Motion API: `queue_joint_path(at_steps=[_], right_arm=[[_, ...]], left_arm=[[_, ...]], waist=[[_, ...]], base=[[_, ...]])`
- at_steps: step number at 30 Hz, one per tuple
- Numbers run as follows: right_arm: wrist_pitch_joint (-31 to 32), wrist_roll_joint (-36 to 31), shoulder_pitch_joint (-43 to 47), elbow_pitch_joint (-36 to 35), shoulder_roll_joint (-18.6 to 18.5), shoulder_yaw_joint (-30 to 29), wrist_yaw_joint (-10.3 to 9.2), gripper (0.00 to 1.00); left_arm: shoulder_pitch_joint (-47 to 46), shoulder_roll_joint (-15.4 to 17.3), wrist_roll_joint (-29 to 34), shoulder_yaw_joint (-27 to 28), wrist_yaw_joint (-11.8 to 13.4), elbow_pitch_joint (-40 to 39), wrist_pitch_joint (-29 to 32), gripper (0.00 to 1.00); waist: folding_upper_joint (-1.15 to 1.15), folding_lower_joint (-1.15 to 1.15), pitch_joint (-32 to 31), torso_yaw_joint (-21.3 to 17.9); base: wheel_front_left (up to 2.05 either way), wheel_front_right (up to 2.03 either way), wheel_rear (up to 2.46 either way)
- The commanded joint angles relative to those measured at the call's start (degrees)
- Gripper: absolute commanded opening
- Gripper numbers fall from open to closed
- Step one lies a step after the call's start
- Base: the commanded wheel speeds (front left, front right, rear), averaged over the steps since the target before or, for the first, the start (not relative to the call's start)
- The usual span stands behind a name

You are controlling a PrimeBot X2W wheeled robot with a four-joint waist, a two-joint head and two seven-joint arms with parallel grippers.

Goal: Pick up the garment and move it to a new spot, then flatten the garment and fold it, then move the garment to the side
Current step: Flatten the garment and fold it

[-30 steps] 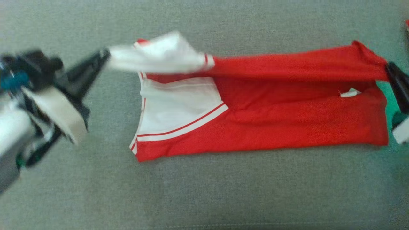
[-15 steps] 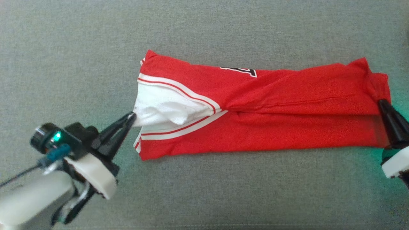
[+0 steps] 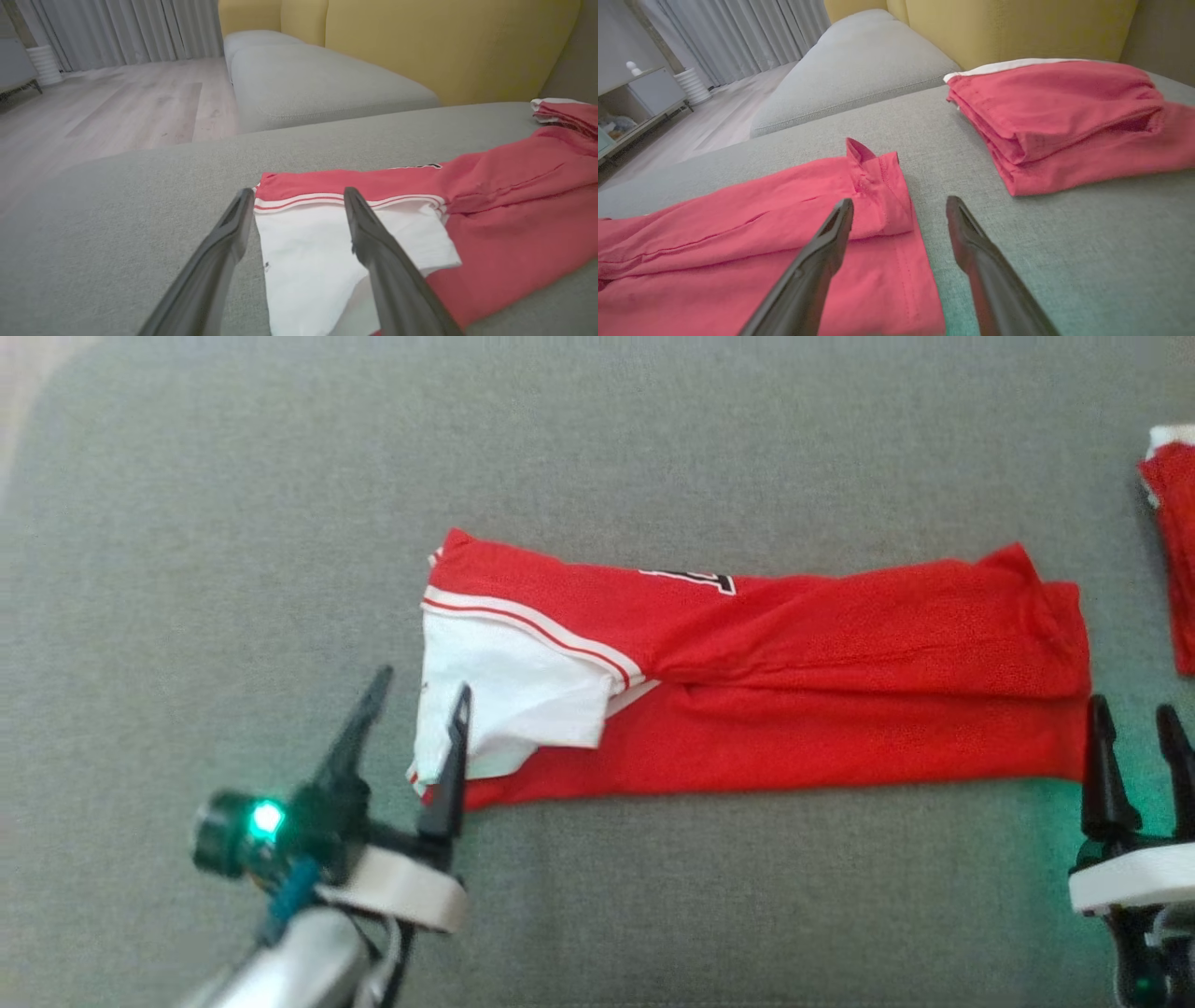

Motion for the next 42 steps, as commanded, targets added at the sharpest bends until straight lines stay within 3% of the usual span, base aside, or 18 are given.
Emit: queue_joint_path(at_steps=[1, 8, 19, 20, 21, 22, 29, 37, 42], right_arm=[[-0.88, -0.91, -0.69, -0.82, -0.39, -0.31, -0.04, 1.00], [1.16, -3.76, -5.40, 6.06, 4.74, -9.10, -0.04, 1.00], [8.07, -11.32, -11.97, 19.53, 9.13, -18.80, -0.04, 1.00], [8.66, -11.76, -12.06, 19.93, 9.62, -18.42, -0.04, 0.49], [8.88, -11.77, -12.10, 20.01, 10.05, -17.91, -0.04, 0.19], [8.74, -11.45, -12.12, 19.94, 10.34, -17.22, -0.04, 0.00], [5.88, -9.47, -11.74, 18.06, 8.52, -15.24, -0.04, 0.00], [9.92, -6.52, -11.83, 10.77, -0.43, -20.37, -0.04, 0.00], [15.02, -1.26, -12.42, 2.05, 0.62, -20.59, -0.04, 0.00]], left_arm=[[1.25, -0.09, 2.33, 3.99, 0.45, -1.67, -0.53, 1.00], [11.19, -10.29, 14.93, 13.32, -0.15, -3.74, -0.54, 1.00], [16.66, -18.29, 24.91, 21.43, -7.54, -2.94, -0.54, 1.00], [16.96, -18.70, 25.42, 22.17, -8.06, -2.88, -0.54, 1.00], [17.24, -19.07, 25.89, 22.86, -8.55, -2.85, -0.54, 1.00], [17.54, -19.43, 26.33, 23.53, -9.08, -2.77, -0.54, 1.00], [19.50, -21.43, 28.99, 27.57, -12.23, -2.22, -0.54, 1.00], [20.93, -23.04, 31.27, 30.60, -15.09, -1.77, -0.54, 1.00], [21.68, -23.68, 32.05, 31.76, -16.15, -1.35, -0.54, 1.00]], waist=[[0.00, 0.01, -1.55, 1.18], [0.00, 0.01, -2.99, 5.62], [0.00, 0.01, -2.70, 10.50], [0.00, 0.01, -2.75, 10.60], [0.00, 0.01, -2.80, 10.63], [0.00, 0.01, -2.86, 10.62], [0.00, 0.01, -4.01, 8.89], [0.00, 0.01, -4.90, 6.33], [0.00, 0.01, -5.51, 5.47]], base=[[0.00, 0.00, 0.00], [0.00, 0.00, 0.00], [0.00, 0.00, 0.00], [0.00, 0.00, 0.00], [0.00, 0.00, 0.00], [0.00, 0.00, 0.00], [0.00, 0.00, 0.00], [0.00, 0.00, 0.00], [0.00, 0.00, 0.00]])
